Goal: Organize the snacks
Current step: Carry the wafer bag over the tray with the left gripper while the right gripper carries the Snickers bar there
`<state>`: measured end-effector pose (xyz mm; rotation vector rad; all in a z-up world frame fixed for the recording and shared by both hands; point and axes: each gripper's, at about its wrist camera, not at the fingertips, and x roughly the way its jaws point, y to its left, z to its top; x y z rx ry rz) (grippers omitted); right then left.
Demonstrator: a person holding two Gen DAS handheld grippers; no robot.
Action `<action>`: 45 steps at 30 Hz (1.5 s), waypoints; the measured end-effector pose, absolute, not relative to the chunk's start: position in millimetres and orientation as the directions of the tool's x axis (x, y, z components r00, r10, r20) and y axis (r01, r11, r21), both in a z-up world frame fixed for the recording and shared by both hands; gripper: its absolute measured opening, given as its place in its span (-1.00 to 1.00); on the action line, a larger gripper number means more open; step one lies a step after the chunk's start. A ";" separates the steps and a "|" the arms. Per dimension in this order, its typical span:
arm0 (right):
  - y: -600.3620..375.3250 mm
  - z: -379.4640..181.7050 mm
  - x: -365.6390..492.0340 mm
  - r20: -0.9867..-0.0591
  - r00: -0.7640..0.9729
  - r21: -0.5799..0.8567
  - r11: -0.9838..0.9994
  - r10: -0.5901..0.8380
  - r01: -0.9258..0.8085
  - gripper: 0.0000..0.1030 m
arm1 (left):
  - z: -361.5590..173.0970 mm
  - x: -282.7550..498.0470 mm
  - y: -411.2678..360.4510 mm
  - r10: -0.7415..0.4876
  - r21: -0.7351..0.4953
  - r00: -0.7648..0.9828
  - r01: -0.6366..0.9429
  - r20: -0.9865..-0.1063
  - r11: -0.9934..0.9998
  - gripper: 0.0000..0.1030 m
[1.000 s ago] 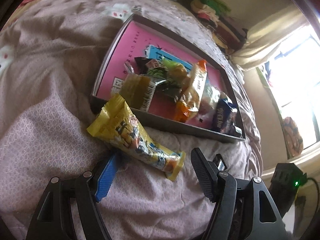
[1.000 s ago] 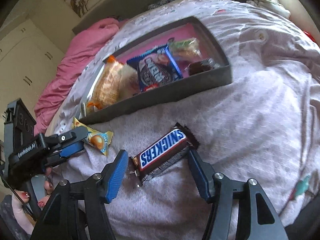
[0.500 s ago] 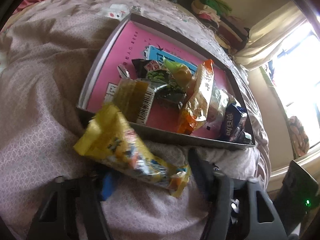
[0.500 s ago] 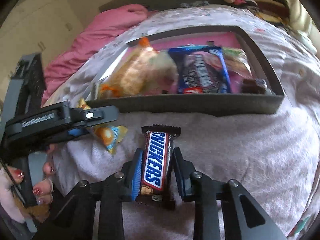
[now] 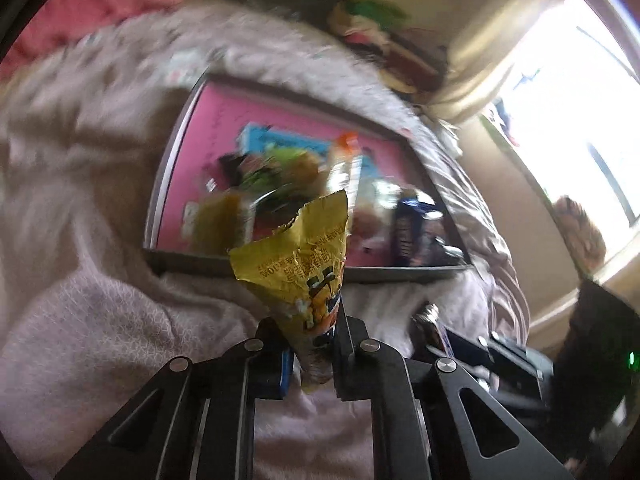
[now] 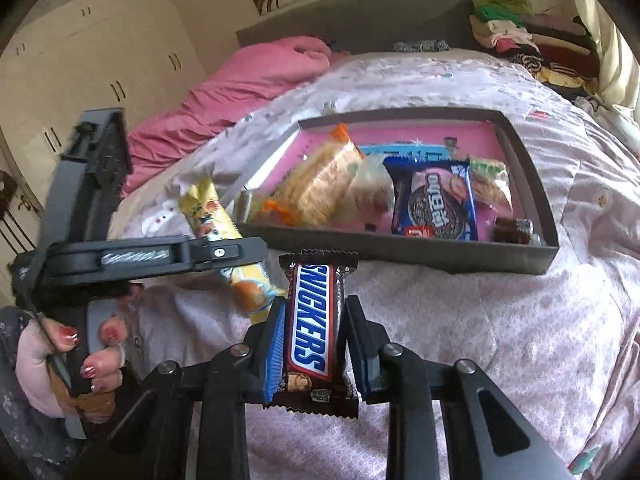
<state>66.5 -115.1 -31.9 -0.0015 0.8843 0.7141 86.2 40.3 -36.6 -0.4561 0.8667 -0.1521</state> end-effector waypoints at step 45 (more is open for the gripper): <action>-181.1 2.8 135.1 -0.549 0.684 0.259 0.875 0.481 -0.409 -0.44 | -6.0 143.3 43.3 -0.124 -0.246 0.707 -0.073 -0.696 0.966 -0.72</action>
